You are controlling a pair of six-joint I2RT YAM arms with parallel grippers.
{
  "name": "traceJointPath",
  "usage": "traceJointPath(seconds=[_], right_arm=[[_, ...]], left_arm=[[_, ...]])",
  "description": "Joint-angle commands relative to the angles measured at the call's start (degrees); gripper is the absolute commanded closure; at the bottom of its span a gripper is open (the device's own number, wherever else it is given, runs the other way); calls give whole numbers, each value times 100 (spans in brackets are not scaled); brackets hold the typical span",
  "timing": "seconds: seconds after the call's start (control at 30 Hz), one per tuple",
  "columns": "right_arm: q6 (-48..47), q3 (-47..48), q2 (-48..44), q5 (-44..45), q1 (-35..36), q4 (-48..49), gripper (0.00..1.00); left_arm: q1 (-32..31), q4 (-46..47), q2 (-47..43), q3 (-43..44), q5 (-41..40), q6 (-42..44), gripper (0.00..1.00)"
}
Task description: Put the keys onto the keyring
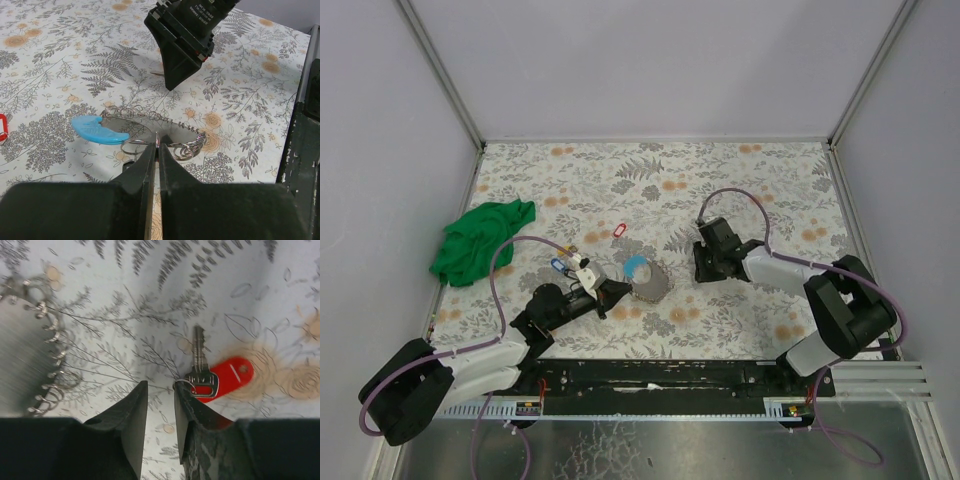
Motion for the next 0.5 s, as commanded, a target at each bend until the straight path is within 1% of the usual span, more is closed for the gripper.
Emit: traceJointPath(seconds=[0.0,0.1,0.2,0.27,0.33,0.47], right_arm=[[178,238,240,-206,111,559,64],[52,511,382,-311,109,662,63],[-233,869,391,-410,105,530,62],[-599,1100,339,-418,100,173,62],[-1169,1377,295,-424,95,-319,61],[-2135,1854,380,-229,63,-1347,59]], left_arm=[[-16,217,-107,19,-131,67,100],[-20,214,-116,19,-147,68,100],[-19,202,-143,20,-149,65,100],[-23,160,-192,12,-175,75,100],[-17,132,-253,-3,-213,91,100],[-15,118,-311,-24,-232,101,100]])
